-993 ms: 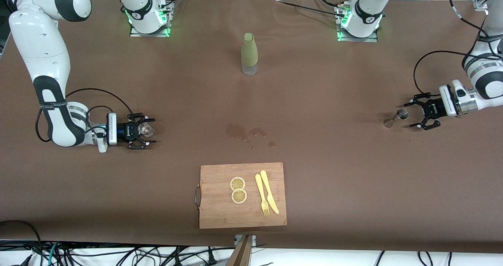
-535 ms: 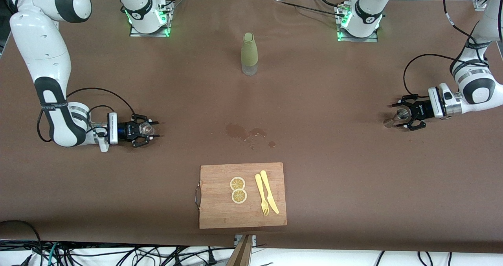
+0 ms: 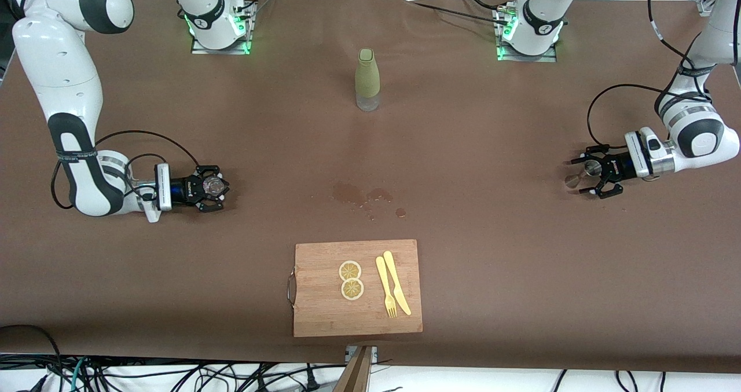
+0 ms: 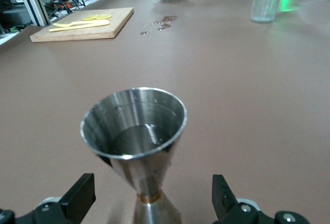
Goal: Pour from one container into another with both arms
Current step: 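Close the right gripper on the glass cup while the left gripper grasps the jigger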
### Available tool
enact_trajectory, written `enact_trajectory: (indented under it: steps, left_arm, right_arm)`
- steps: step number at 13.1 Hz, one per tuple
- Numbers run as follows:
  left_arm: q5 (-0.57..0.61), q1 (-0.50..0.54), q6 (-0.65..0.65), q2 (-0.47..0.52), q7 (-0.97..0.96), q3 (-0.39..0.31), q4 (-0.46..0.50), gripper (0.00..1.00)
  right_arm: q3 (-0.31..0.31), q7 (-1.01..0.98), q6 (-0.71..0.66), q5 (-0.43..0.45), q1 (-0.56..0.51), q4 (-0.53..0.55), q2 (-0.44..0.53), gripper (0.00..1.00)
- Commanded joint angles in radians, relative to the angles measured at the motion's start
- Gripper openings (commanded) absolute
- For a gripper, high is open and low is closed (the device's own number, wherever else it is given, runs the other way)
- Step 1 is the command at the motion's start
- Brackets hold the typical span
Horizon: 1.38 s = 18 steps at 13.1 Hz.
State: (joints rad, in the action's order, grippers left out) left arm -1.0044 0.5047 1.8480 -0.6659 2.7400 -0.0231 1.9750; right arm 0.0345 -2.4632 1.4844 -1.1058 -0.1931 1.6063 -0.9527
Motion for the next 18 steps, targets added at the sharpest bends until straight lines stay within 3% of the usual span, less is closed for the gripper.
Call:
enact_trajectory:
  steps: [1,6,18]
  left_arm:
    - [-0.049,-0.014,-0.019,-0.024,0.136,-0.011,-0.01,0.89]
    - [-0.049,-0.014,-0.02,-0.026,0.145,-0.011,-0.01,0.73]
    - [-0.037,0.008,-0.062,-0.024,0.175,-0.021,-0.008,0.72]
  right_arm:
    - [-0.024,0.076,-0.091,-0.009,0.015,-0.09,-0.002,0.0]
    - [-0.087,0.234,-0.122,-0.009,0.023,-0.132,0.055,0.0]
    - [-0.143,0.254,-0.127,-0.02,0.02,-0.134,0.066,0.0]
